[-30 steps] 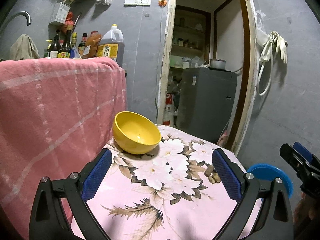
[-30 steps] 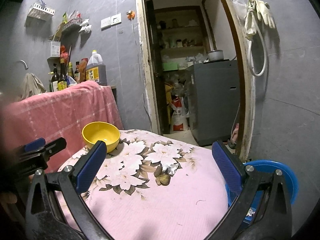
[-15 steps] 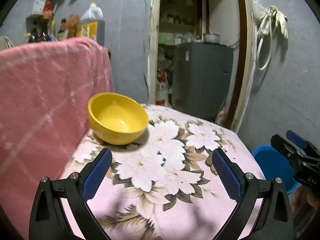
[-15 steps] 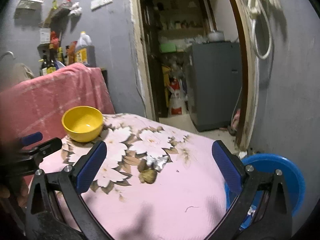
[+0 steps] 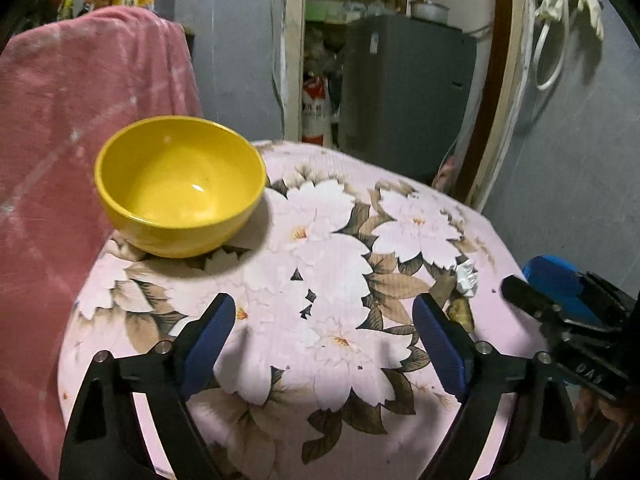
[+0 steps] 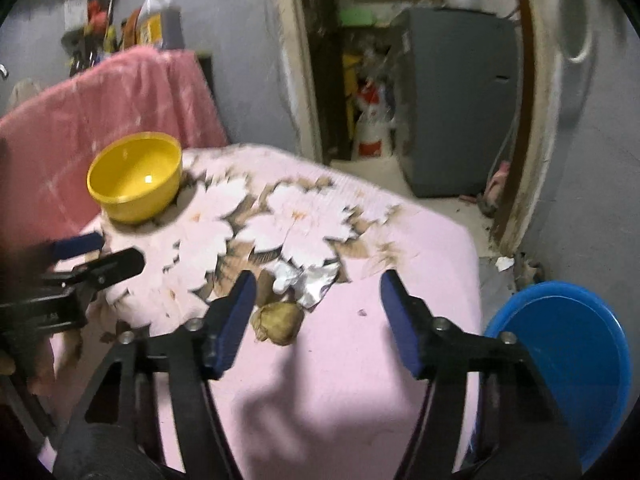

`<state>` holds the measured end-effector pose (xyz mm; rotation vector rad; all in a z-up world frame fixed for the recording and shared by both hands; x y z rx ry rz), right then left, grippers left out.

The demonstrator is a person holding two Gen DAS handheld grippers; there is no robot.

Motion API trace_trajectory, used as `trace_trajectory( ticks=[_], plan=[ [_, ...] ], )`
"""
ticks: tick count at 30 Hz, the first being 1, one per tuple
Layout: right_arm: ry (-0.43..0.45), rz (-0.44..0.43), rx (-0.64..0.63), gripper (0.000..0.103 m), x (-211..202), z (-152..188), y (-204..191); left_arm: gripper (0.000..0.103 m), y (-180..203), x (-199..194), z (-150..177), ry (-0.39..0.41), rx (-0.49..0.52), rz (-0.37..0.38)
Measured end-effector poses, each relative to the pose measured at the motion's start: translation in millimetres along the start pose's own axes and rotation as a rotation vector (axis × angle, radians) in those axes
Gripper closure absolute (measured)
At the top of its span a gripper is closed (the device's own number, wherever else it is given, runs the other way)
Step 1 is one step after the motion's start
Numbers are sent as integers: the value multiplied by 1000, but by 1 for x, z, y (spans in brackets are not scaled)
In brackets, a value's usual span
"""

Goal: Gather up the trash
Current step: 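Grasp the silver foil with the right gripper while the left gripper grasps a peanut shell, then carry the foil and peanut shell in both grippers over the blue bucket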

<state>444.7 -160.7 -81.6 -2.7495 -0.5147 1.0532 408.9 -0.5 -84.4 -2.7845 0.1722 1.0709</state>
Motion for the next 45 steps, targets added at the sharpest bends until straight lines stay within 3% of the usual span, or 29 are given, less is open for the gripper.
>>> trace_trajectory(
  ticks=[3,8,11,14,19,31,38,42,45],
  plan=[
    [-68,13,-53,35,21,7,-6,23,0,12,2,-41,2,-2],
    [-143,0,-72,45,48,13,-10,26,-1,24,3,-76,-14,33],
    [-152,-20,-62,59,53,13,-9,33,3,27,2,-77,2,54],
    [-141,-23,-62,65,53,11,-7,42,11,34,0,-86,33,88],
    [-126,-16,-36,69,48,11,2,54,29,45,-2,-116,51,182],
    [-92,-7,79,71,33,9,34,56,76,71,-24,-148,155,292],
    [-78,-22,122,72,26,12,41,67,91,92,-28,-207,160,321],
    [-72,-28,131,72,24,13,41,85,95,94,-31,-223,149,341],
    [-65,-34,134,72,21,13,41,85,97,94,-32,-223,161,337]
  ],
)
Point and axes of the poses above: each gripper's, at about its wrist camera, not at the fingertips, and x roughly the way its jaws point, y to its right, z to its underside, the point moved 8 cm from there along x, roughly the way its jaws point, and after that the axes turned 12 degrees about x, right-handed, at the moved point
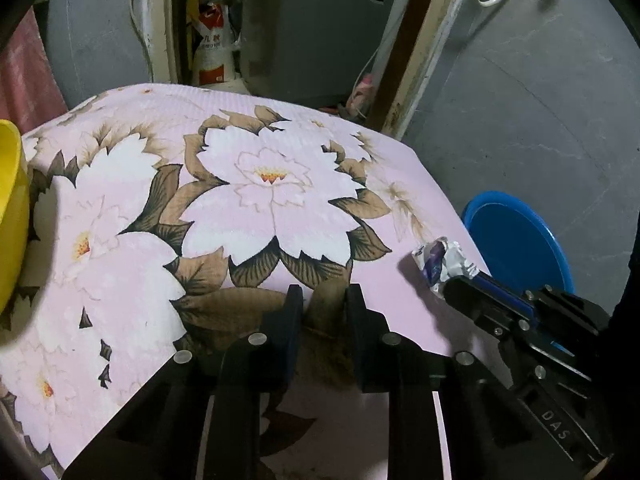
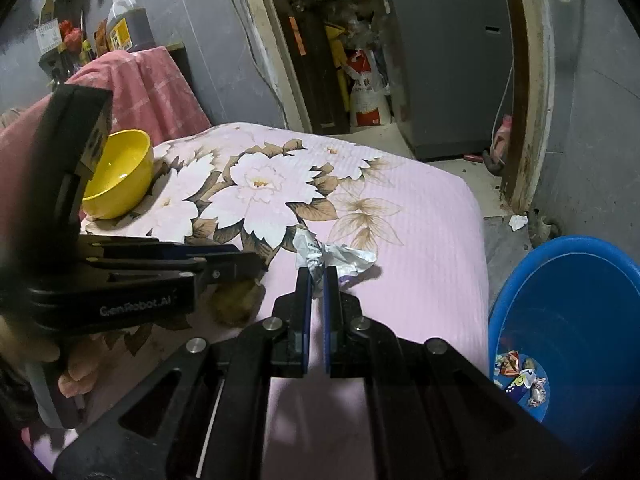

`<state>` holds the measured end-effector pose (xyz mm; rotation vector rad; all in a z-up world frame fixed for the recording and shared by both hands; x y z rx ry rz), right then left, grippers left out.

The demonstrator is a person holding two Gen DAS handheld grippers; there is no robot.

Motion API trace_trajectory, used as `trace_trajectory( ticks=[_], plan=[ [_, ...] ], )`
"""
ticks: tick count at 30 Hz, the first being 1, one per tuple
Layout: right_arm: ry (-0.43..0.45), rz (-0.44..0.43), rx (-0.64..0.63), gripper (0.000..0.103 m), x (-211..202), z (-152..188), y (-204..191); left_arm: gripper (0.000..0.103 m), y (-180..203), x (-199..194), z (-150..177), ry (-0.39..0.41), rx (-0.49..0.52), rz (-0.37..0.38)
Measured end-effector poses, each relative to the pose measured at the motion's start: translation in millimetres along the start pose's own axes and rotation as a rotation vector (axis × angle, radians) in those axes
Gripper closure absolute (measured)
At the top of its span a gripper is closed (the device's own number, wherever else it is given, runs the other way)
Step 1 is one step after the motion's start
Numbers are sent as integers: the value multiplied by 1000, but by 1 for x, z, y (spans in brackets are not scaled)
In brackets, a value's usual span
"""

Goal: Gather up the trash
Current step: 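Carry the foil and peanut shell in both grippers over the blue bucket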

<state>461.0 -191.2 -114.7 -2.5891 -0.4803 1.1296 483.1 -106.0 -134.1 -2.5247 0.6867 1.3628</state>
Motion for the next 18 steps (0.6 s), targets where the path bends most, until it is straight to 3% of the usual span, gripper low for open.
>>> trace_trajectory(
  ticks=[7,13,18],
  plan=[
    [52,-26,-9,72,-21,-1,-8,86,-6,-28,7,96,-85,-22],
    [189,-62,-30,72,-59,-15,-22,86,0,-80,2,321,-144,-28],
    [339,-85,-62,72,-102,-29,-33,86,19,-130,-18,512,-116,-34]
  ],
)
Point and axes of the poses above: each gripper's, at about its wrist camera, not at the fingertips, and x roughly the way its jaws point, y to its right, z to its underside, the point moved 8 cm from there along x, roughly the way its jaws point, and after that the axes turned 12 degrees about x, right-handed, at the moved point
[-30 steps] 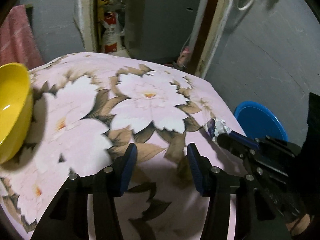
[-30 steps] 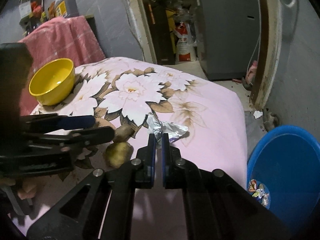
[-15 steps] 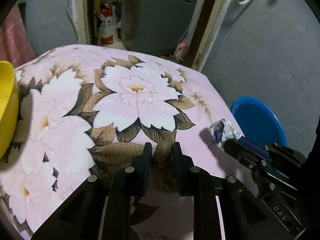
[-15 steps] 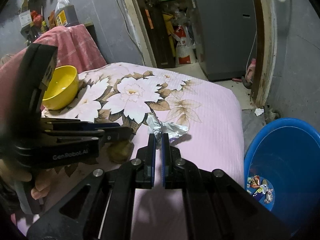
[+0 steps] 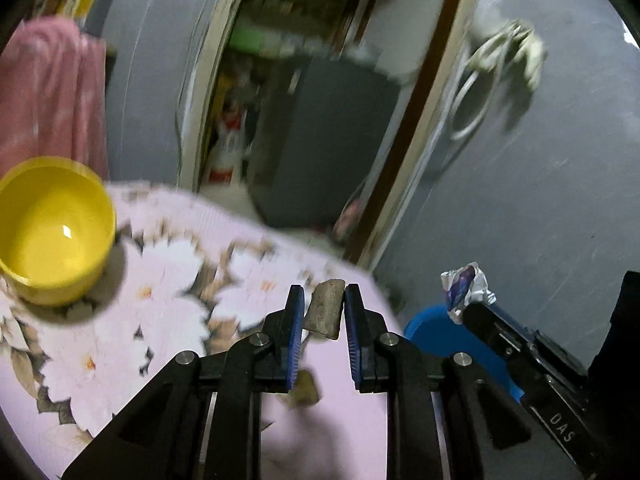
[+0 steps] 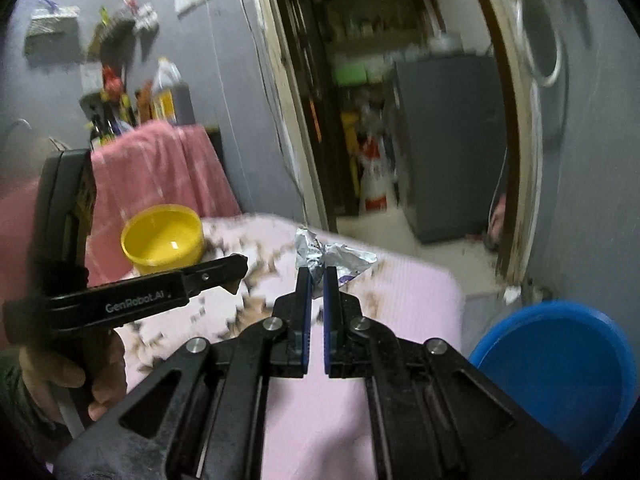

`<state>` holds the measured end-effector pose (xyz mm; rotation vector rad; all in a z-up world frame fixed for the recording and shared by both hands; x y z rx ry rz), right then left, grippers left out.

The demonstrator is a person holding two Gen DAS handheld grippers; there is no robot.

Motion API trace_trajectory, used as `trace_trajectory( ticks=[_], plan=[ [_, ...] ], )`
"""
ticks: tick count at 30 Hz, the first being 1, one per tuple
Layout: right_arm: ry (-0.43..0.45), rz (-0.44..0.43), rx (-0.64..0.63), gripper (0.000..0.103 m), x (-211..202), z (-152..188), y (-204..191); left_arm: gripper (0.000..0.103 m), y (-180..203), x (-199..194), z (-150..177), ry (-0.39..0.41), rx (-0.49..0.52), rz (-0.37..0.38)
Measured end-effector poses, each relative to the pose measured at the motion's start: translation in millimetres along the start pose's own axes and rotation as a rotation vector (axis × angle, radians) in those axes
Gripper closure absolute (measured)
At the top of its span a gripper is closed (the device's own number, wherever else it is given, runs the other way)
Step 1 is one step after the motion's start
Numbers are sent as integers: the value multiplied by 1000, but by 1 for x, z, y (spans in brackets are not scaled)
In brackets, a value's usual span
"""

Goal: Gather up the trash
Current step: 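Carry the foil and peanut shell in both grippers over the blue bucket, then open both grippers to drop the foil and peanut shell into the bucket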

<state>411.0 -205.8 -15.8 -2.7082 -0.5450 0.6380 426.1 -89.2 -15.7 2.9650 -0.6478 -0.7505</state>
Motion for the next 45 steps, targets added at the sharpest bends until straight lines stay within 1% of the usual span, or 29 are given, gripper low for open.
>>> trace_trajectory(
  ticks=[2,4,5,8,12,15,18,24,30,37,44,45],
  plan=[
    [58,-2,-11,72,-15,-11,-3,87,11,-13,-15,70,27,4],
    [116,1,-18,72,-31,-23,-5,87,21,-22,-27,122,52,9],
    [149,9,-22,72,-41,-30,-5,87,29,-26,-33,146,66,12],
    [208,35,-24,72,-62,-41,1,87,52,-35,-47,198,103,28],
    [276,74,-8,71,-90,-54,17,87,81,-40,-57,229,140,62],
    [309,108,1,71,-109,-60,33,87,103,-35,-63,237,156,92],
    [321,138,13,71,-121,-63,48,87,125,-27,-66,234,171,122],
    [317,193,57,71,-136,-60,88,87,161,-6,-60,193,207,172],
    [289,238,105,71,-137,-49,122,87,186,22,-44,107,225,201],
    [237,276,173,70,-129,-34,159,87,202,60,-22,-25,230,226],
    [167,312,228,66,-114,-18,184,86,207,94,11,-170,229,236],
    [155,320,238,65,-112,-15,188,84,207,97,16,-184,228,236]
  ],
)
Point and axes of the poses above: each gripper's, at about its wrist camera, not at the fingertips, and x roughly the way its jaws point, y to its right, z to its underside, the point moved 8 cm from there along x, roughly the way its jaws point, and after that the axes turned 12 degrees about x, right-handed, at the moved point
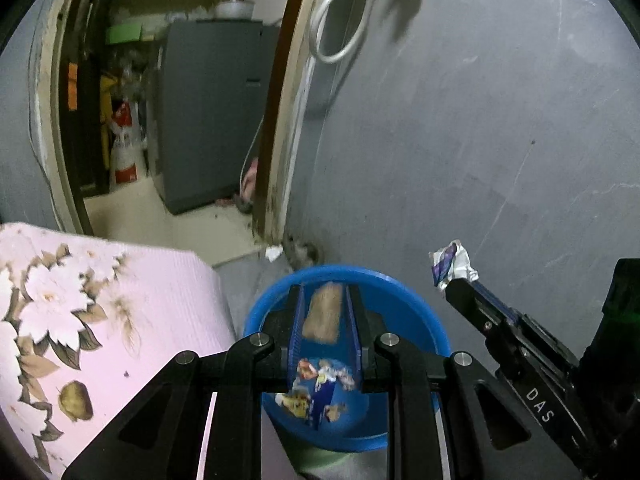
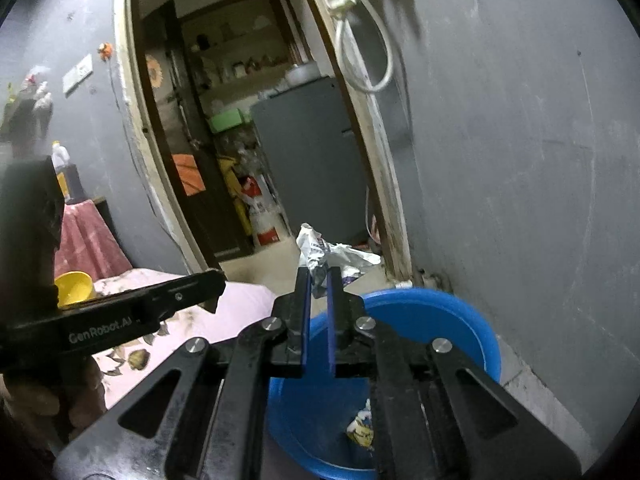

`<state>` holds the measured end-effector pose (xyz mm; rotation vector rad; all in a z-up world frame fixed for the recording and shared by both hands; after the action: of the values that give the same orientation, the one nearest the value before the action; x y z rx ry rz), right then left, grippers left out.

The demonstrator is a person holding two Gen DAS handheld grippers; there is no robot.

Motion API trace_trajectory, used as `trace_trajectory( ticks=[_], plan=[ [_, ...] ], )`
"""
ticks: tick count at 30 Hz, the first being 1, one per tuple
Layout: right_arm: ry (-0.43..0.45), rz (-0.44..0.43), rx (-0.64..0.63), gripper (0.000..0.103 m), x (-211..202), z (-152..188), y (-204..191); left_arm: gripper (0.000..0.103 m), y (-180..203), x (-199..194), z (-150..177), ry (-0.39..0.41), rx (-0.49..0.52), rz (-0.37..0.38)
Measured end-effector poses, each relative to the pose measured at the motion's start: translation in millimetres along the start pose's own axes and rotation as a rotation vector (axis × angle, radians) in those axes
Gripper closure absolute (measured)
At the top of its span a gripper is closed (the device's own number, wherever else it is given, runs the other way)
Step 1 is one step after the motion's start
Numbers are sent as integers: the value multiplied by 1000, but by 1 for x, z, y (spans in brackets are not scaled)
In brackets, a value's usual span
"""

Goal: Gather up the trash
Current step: 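Open both grippers to drop the foil and peanut shell into the bucket, then bring both tools back over the table toward the remaining peanut shells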

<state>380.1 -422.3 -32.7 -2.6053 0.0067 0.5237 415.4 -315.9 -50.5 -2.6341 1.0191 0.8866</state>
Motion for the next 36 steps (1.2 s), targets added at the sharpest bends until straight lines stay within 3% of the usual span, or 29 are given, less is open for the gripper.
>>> trace_trajectory(
  ticks=[5,8,19,29,36],
  plan=[
    [-49,30,30,54,12,10,13,69,-5,14,16,-40,-39,18],
    [-73,41,44,44,16,15,17,68,-8,17,23,-58,-49,18],
    [-60,43,47,40,8,11,14,68,-19,1,20,-34,-73,-11],
    [-24,17,22,37,-16,1,-14,68,-32,-43,14,20,-83,-55],
    [12,-20,-15,23,-36,-4,-50,55,-55,-96,15,102,-124,-128]
  ],
)
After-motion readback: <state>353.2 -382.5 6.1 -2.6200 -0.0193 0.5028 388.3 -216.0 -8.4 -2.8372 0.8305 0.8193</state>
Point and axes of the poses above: each gripper's, at about its wrist camera, not at the fingertips, and x roughly the way its jaws point, y to its right, z to its underside, the point moved 8 cm from there along x, roughly the way its jaws point, and after that the axes turned 12 degrees about x, right-handed, at the moved point
